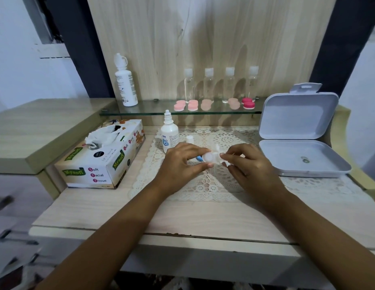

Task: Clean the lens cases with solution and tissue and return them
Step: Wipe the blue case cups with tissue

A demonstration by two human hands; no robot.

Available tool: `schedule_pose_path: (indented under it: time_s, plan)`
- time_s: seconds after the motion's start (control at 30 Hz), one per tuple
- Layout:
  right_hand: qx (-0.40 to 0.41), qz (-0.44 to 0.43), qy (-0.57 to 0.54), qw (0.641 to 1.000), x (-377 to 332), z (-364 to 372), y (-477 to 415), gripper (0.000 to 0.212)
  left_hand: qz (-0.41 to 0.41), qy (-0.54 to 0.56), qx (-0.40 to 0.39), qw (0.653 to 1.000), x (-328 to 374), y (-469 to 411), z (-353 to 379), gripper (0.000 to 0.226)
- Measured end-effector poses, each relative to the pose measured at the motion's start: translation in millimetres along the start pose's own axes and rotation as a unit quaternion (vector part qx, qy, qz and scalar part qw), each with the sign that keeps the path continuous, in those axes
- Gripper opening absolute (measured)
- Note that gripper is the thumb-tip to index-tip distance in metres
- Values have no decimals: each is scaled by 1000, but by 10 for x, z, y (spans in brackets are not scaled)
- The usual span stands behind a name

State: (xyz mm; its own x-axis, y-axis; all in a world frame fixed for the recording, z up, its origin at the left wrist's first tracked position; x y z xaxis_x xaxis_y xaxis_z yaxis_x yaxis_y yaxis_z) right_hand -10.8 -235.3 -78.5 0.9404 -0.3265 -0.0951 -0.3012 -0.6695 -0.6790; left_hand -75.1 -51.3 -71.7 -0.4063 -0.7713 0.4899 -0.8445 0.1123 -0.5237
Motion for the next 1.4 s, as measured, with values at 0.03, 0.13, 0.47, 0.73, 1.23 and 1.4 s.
schedule_pose_path:
  time_s: [0.03, 0.13, 0.47, 0.73, 1.23, 1.4]
  plan:
    - [5, 12, -5, 1000, 6, 0, -3, 25, 0, 1, -1, 1000, 0, 0, -2, 32]
    - [-1, 17, 5, 1000, -18, 9, -4, 23, 6, 1, -7, 1000, -8, 3, -4, 30]
    - [-24, 6, -43, 999, -118, 63, -41, 28, 13, 23, -23, 999, 8, -6, 6, 28]
    - [-32, -27, -77, 996, -288, 58, -102, 16, 26, 3, -45, 999, 10, -8, 40, 37]
    - [-7, 42, -79, 996, -162, 5, -64, 22, 33, 1, -31, 999, -3, -9, 23, 32]
    - [-30, 23, -71, 997, -233, -19, -27, 18, 30, 8, -28, 999, -5, -2, 3, 28]
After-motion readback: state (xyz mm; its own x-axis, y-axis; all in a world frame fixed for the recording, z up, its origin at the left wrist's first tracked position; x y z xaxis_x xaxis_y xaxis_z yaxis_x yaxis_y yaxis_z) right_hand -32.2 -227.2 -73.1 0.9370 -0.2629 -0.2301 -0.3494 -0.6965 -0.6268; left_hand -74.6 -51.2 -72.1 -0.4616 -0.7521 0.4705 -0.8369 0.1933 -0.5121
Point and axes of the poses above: each hand's wrist, its own y-axis away from the middle knuckle, its own z-axis out of the palm, x = y × z, the point moved 1 cm from there along -y, towards the middle knuckle, and after that the axes turned 14 degrees about -x, right-handed, at the moved point
